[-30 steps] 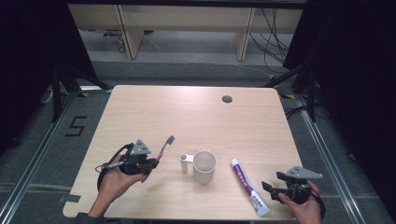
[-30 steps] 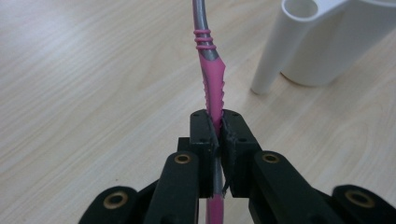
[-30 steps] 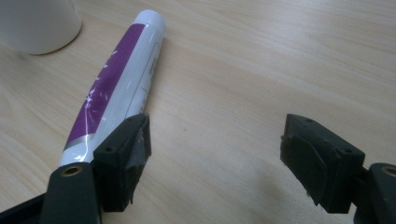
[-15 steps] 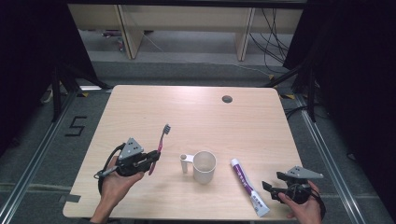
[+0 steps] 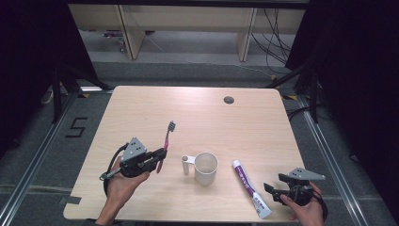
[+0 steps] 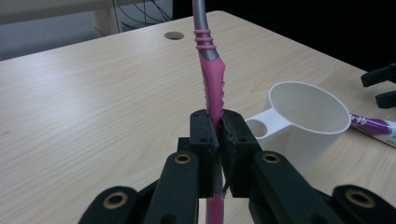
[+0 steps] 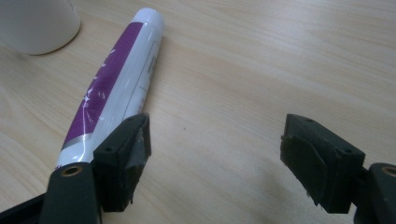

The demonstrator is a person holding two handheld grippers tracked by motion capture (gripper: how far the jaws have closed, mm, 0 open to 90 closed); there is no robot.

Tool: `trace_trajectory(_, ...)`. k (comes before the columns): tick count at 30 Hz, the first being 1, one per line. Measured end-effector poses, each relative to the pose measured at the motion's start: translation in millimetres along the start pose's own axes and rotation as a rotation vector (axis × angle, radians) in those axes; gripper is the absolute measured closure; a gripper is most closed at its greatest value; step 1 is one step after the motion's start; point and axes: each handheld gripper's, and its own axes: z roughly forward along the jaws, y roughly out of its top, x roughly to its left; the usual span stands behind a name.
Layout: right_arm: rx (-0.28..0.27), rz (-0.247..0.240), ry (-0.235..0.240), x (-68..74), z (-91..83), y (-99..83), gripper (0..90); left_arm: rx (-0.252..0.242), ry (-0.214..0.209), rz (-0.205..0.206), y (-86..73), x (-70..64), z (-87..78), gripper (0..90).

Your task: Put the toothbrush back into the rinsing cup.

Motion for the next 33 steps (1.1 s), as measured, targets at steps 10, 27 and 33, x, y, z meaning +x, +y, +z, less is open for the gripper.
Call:
trace_trajectory(10,-0.001,-0.003,0.005,-0.3,1.6,-0.6,25.4,-0.049,-0.007,0.006,11.5,-9.2,9.7,83.7)
trace_trajectory(27,0.004,0.001,0.006,0.1,1.6,-0.8,25.3,-0.081,-0.024,0.011,31.7,-23.6,32.0,83.7)
trace_trajectory(33,0.012,-0.005,0.003,0.5,0.8,-0.6,25.3,-0.094,-0.019,0.011,32.7,-25.8,38.7,83.7)
